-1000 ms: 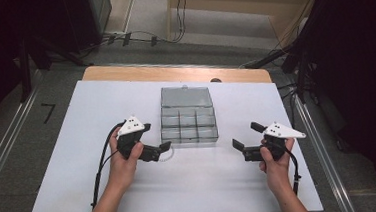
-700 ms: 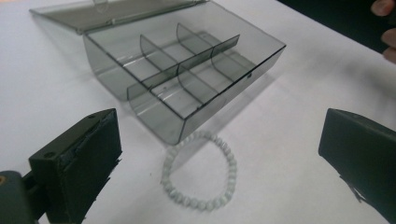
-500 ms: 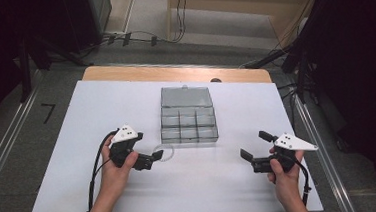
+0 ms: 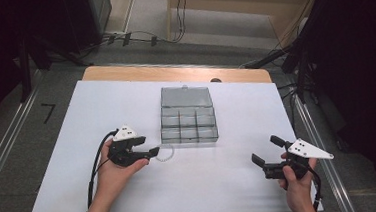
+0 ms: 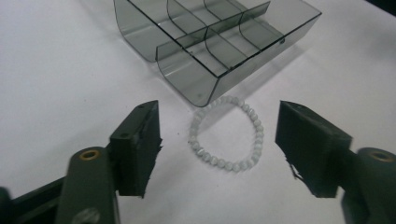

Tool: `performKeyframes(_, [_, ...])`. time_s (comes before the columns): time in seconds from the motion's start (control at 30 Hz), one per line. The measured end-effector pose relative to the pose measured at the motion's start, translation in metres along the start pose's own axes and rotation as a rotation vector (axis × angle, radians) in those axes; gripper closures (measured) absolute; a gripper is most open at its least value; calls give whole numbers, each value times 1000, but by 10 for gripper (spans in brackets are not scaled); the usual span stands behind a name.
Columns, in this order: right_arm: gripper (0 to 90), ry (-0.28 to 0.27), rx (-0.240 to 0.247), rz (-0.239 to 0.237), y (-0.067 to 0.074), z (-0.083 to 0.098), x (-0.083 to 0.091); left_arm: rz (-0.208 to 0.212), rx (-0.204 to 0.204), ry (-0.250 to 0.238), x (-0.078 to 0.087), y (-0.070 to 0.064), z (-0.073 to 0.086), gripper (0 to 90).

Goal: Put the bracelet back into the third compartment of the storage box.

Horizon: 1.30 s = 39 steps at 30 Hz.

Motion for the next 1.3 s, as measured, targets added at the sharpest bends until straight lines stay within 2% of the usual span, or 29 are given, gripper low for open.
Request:
performKeyframes(0.1, [0, 1, -12, 5, -4, 1, 0, -8, 9, 27, -2, 2, 3, 429])
performKeyframes(0.2, [0, 7, -13, 9, -6, 3, -2, -14, -5, 60, -8, 1, 5, 497])
performKeyframes(0.33, [0, 13, -14, 14, -7, 4, -4, -16, 4, 73, -17, 0, 5, 548])
performKeyframes(0.47, [0, 19, -16, 13, -8, 5, -5, -35, 2, 87, -23, 2, 6, 602])
performKeyframes(0.63, [0, 19, -16, 12, -7, 5, -6, -56, 0, 103, -29, 3, 7, 649])
performKeyframes(1.0, [0, 22, -16, 17, -8, 5, -6, -103, -30, 136, -37, 1, 7, 717])
performKeyframes(1.07, [0, 21, -15, 17, -9, 5, -7, -117, -26, 137, -37, 1, 7, 735])
performKeyframes(1.17, [0, 24, -19, 15, -9, 6, -7, -159, -22, 143, -38, -1, 8, 758])
performKeyframes(1.3, [0, 27, -19, 16, -9, 6, -8, -168, -7, 163, -38, -5, 8, 804])
Point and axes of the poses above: each handheld gripper's, and its own axes: x roughly backward along the jaws, z roughly out of its underside, y roughly to its left, the point moved 8 cm from there along -x, roughly forward along the jaws, and after that the axes turned 14 degrees about y, right-handed, at the moved point
